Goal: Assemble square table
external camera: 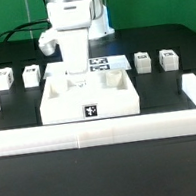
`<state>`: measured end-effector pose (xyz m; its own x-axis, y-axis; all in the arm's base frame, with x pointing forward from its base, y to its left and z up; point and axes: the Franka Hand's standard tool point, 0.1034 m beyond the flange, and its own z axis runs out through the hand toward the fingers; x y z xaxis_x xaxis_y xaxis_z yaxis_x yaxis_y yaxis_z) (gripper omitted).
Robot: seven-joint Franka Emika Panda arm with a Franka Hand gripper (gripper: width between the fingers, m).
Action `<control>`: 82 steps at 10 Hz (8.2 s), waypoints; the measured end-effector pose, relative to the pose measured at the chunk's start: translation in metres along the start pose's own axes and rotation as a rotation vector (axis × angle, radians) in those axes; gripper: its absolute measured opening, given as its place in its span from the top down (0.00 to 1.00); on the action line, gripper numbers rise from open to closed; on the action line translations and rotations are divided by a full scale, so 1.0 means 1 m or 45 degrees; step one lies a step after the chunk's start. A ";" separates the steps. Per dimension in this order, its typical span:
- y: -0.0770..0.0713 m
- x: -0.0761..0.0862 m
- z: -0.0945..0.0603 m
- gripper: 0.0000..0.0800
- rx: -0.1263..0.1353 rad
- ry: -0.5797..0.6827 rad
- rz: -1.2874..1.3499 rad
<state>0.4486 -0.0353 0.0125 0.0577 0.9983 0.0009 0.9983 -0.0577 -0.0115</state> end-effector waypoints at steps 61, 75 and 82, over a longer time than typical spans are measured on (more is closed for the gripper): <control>-0.011 0.188 -0.055 0.19 -0.034 0.096 1.162; -0.042 0.197 -0.034 0.19 0.296 -0.217 2.014; -0.066 0.196 -0.033 0.19 0.721 -0.719 1.924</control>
Offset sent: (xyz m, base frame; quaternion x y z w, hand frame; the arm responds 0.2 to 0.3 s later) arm 0.0000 0.0000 0.0000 0.0000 0.0000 0.0000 1.0000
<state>0.3948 0.1640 0.0459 0.7413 -0.0559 -0.6689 -0.0722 -0.9974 0.0034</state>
